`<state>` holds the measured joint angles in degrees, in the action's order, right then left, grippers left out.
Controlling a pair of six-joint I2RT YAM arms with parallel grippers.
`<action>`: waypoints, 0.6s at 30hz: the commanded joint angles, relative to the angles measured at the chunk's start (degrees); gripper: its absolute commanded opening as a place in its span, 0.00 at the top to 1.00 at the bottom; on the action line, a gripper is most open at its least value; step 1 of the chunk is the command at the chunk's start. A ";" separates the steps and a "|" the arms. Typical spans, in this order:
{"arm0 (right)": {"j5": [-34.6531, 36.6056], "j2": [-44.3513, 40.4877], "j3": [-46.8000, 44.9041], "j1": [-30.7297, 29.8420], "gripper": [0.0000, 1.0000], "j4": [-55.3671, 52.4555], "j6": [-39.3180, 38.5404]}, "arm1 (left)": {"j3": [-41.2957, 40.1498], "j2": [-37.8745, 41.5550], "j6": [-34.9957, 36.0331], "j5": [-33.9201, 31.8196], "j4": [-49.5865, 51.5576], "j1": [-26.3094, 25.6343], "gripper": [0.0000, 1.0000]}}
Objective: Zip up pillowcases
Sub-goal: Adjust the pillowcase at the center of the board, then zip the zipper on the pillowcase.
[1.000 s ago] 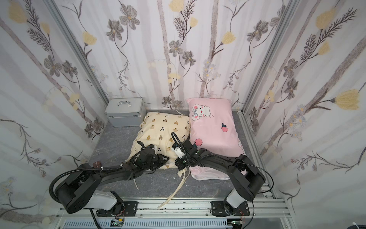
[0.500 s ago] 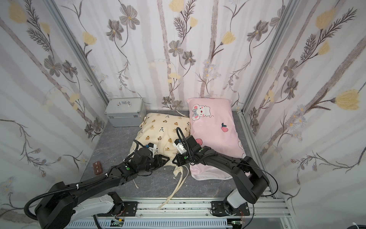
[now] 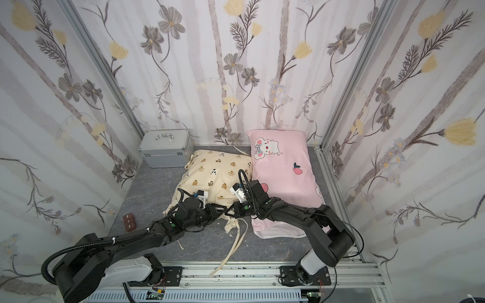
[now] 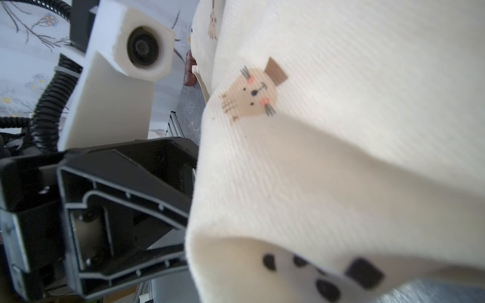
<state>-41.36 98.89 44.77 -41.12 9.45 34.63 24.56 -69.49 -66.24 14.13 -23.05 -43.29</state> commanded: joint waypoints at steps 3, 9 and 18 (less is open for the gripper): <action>-4.55 1.24 -1.00 0.16 1.00 13.10 6.59 | -1.12 -1.08 -1.74 0.44 -3.73 -0.08 0.65; -3.99 0.31 -1.62 0.52 1.00 12.48 6.51 | -1.39 -1.41 -1.63 -0.33 -3.53 0.04 0.70; -3.20 0.46 -1.62 0.53 1.00 13.40 7.72 | -2.10 -4.77 -3.61 0.69 -8.00 -0.08 0.81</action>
<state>-42.94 99.53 42.74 -40.53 14.68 41.45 22.72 -73.52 -69.01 13.10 -29.98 -43.20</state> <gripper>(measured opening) 0.049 0.193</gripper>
